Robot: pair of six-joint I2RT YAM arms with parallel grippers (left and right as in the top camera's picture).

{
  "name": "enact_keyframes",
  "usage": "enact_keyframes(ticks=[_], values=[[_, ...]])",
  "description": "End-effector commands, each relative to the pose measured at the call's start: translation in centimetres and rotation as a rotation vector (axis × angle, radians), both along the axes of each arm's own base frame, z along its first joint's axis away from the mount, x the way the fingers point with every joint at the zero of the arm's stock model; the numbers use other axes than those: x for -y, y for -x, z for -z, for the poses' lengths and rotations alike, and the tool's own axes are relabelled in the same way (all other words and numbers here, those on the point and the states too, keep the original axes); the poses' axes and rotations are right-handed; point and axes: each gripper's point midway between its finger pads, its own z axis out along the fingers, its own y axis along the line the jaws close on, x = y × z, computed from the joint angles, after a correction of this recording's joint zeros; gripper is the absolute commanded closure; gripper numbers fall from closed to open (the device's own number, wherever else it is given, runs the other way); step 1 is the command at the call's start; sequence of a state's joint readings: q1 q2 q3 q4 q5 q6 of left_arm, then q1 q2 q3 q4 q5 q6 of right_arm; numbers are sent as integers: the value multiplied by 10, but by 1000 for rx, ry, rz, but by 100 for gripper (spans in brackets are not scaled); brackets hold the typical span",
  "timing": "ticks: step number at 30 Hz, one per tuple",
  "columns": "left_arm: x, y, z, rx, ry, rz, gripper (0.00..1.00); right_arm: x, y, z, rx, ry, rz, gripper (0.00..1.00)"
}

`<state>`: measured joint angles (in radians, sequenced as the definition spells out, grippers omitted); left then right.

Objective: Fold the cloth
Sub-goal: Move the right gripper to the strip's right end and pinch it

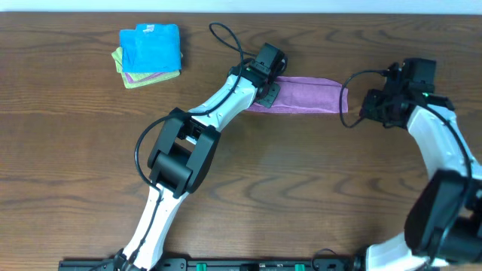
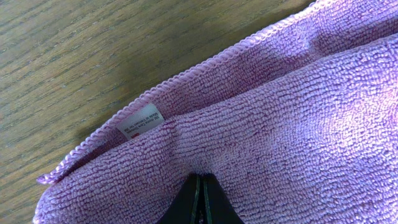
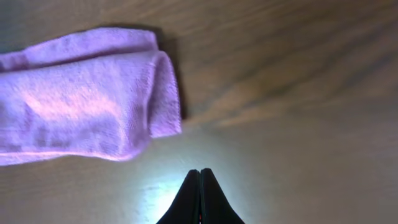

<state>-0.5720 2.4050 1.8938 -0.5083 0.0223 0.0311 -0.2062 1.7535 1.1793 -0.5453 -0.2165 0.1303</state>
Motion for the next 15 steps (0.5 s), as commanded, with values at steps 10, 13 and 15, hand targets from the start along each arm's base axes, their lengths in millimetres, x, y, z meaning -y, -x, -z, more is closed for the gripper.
enact_keyframes(ticks=[10, 13, 15], values=[[-6, 24, 48, -140, -25, 26, 94, 4, -34, -5, 143, -425, 32, 8], [-4, 25, 48, -141, -23, 30, 95, 5, -45, -24, 204, -516, 5, 9], [-4, 26, 48, -141, -23, 30, 94, 3, -51, -28, 213, -561, -6, 11]])
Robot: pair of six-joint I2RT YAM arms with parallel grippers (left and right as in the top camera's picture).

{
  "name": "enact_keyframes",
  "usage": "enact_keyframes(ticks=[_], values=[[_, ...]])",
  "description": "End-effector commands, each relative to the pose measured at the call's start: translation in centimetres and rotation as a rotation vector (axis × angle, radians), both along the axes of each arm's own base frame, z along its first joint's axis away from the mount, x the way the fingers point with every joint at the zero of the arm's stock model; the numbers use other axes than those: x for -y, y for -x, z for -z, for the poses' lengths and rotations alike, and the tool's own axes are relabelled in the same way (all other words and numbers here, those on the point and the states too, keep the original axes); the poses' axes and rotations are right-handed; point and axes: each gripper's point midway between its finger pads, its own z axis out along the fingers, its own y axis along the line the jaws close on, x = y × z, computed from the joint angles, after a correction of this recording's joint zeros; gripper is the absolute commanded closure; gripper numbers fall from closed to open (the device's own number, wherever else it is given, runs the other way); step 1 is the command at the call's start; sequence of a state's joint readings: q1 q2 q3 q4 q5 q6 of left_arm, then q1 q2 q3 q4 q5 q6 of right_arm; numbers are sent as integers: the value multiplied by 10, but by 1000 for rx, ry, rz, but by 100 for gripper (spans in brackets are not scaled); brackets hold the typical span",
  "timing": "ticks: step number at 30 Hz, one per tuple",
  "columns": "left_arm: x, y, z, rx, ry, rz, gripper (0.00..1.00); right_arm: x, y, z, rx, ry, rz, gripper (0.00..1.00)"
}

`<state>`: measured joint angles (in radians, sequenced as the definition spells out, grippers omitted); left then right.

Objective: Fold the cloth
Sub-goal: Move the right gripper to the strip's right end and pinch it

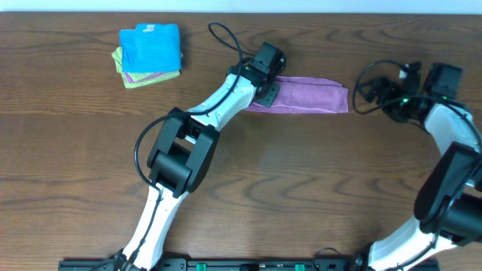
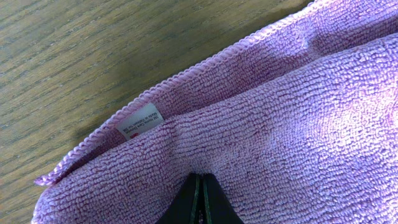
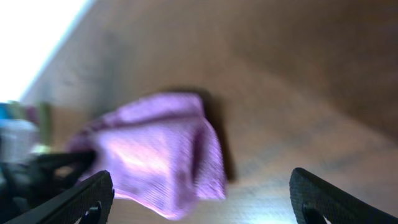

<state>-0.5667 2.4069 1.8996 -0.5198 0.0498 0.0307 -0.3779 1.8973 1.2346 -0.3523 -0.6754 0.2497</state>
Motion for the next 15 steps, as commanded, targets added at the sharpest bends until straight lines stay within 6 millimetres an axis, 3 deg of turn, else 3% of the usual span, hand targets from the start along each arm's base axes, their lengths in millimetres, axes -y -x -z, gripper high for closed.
enact_keyframes(ticks=[1, 6, 15], values=[[-5, 24, 48, -122, -40, 25, 94, -18, -11, -19, 56, -164, -72, 11], [-4, 24, 48, -122, -40, 26, 94, -37, -14, -7, 47, -298, -140, 12], [-6, 27, 49, -133, -47, 26, 95, -39, -8, 36, -55, -354, -120, 12]])
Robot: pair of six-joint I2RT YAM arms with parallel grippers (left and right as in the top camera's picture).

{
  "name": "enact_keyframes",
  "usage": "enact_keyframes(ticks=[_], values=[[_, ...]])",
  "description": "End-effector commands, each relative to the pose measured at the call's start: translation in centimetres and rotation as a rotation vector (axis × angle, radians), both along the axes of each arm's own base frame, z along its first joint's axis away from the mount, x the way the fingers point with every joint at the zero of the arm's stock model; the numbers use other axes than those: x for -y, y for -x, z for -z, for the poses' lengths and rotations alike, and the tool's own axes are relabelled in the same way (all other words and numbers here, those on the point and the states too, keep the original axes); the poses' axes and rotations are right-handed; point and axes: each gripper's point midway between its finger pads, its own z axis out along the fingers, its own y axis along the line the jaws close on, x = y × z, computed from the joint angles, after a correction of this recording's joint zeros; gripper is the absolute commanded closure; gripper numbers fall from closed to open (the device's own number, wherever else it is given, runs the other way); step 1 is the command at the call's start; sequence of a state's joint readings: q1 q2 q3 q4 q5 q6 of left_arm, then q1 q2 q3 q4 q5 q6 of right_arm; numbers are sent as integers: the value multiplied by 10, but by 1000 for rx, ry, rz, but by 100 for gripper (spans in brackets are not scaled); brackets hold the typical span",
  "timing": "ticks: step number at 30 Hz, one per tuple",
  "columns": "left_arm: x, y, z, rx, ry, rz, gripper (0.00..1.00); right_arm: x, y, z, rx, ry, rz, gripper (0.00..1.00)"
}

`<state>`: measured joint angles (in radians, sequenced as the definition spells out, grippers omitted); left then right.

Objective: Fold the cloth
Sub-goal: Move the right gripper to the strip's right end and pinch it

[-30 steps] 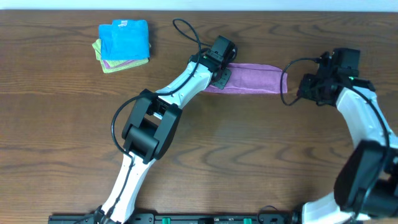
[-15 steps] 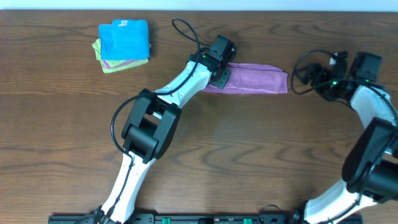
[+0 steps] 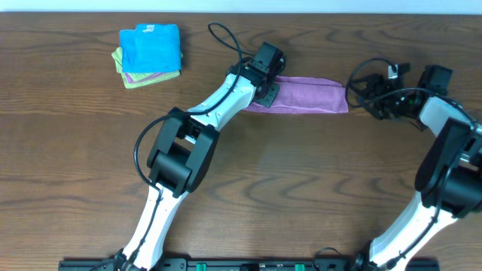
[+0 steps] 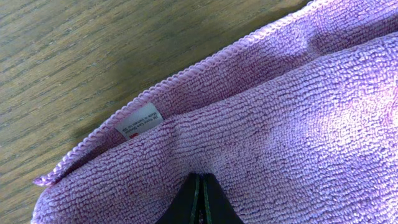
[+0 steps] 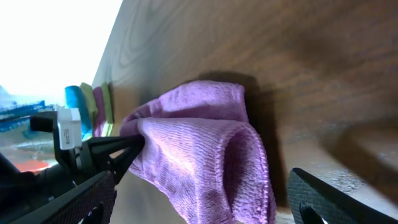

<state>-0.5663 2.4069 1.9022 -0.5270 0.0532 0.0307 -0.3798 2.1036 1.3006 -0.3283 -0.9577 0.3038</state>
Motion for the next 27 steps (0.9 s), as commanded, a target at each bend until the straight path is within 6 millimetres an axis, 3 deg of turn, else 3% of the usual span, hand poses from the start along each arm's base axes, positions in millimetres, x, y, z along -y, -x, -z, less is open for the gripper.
enact_keyframes(ticks=[1, 6, 14, 27], values=[[-6, 26, 49, -128, -48, 25, 94, -9, 1, 5, -18, -53, -20, 12], [-6, 26, 49, -128, -48, 25, 94, -3, 8, 21, -89, -9, 5, 13], [-3, 27, 49, -133, -33, 31, 95, -5, 15, 27, -120, 13, -7, 13], [-1, 28, 49, -132, -31, 36, 94, -47, 12, 55, -162, -8, -82, 15]])
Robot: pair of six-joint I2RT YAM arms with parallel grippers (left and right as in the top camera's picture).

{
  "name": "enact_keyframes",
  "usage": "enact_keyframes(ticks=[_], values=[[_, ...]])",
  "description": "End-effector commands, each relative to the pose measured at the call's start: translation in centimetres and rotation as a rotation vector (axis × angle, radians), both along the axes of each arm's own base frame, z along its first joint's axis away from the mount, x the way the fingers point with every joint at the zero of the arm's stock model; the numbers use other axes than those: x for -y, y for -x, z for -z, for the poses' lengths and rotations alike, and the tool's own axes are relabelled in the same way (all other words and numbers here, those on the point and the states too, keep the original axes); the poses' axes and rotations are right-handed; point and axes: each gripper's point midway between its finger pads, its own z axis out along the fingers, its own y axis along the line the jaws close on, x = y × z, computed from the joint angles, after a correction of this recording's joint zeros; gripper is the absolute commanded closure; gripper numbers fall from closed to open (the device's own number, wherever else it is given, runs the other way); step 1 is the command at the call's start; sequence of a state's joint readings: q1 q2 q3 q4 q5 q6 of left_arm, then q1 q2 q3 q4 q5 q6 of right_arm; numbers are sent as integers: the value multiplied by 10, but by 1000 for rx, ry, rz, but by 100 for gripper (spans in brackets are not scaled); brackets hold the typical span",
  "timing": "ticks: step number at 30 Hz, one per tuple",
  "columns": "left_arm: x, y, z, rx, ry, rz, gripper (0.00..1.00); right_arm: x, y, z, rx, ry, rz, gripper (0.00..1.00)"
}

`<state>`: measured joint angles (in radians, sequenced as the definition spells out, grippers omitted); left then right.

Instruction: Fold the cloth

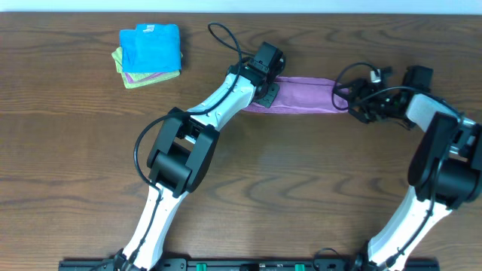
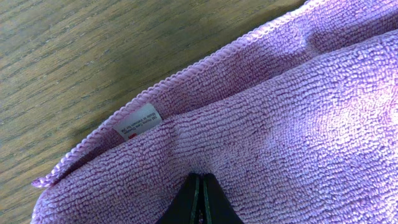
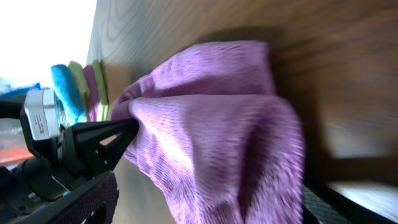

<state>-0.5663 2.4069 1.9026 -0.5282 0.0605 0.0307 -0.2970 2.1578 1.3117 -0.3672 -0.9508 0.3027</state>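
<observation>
The purple cloth [image 1: 305, 95] lies folded into a long strip at the back of the table. My left gripper [image 1: 267, 90] sits on its left end. In the left wrist view that gripper [image 2: 200, 182] is shut, its tips sunk into a pucker of the cloth [image 2: 280, 112] near the white label [image 2: 137, 121]. My right gripper [image 1: 349, 100] is open at the strip's right end. In the right wrist view the rolled end of the cloth [image 3: 211, 118] reaches in between the fingers [image 3: 93, 199] of my right gripper [image 3: 211, 208].
A stack of folded cloths [image 1: 150, 55], blue on top, sits at the back left and shows edge-on in the right wrist view [image 3: 65, 87]. Black cables loop beside both wrists. The wooden table [image 1: 301, 188] stretches toward the front.
My right gripper has moved left, from just off the strip's right end to around it; the cloth end now fills the gap between its open fingers. The left gripper and the cloth have not moved.
My right gripper was first shut just off the cloth's right end. Then it was open and farther right, then nearer the end, and now it stands around it. The left gripper stayed shut on the left end throughout.
</observation>
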Motion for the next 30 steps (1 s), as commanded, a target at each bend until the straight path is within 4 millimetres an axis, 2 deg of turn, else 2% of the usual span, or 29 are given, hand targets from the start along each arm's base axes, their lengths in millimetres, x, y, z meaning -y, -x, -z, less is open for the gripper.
enact_keyframes(ticks=[1, 4, 5, 7, 8, 9, 11, 13, 17, 20, 27, 30], values=[[-2, 27, 49, -128, -36, 33, 94, -10, 6, 33, -81, 14, -5, 16], [-2, 27, 49, -127, -36, 33, 94, -15, 6, 34, -82, 9, -16, 24], [-2, 27, 49, -127, -36, 33, 94, -17, 6, 34, -79, 10, -21, 29], [-2, 27, 49, -127, -36, 33, 95, -19, 5, 34, -75, 12, -24, 48], [-2, 27, 49, -128, -36, 33, 95, -18, 5, 34, -72, 14, -24, 64], [-2, 28, 49, -130, -37, 33, 94, -18, 4, 34, -72, 17, -23, 75], [-3, 29, 49, -133, -40, 33, 94, -16, 4, 36, -78, 31, -17, 90], [-3, 30, 50, -138, -43, 33, 94, -15, 4, 37, -78, 39, -14, 99], [-5, 33, 51, -153, -52, 33, 94, -14, 1, 34, -74, 45, -13, 99], [-7, 35, 52, -163, -59, 32, 94, -13, -3, 25, -62, 50, -17, 99], [-10, 38, 53, -178, -67, 19, 95, -19, -14, -14, 19, 96, -65, 99], [-10, 39, 53, -182, -63, 5, 94, -31, -15, -33, 58, 146, -88, 99]])
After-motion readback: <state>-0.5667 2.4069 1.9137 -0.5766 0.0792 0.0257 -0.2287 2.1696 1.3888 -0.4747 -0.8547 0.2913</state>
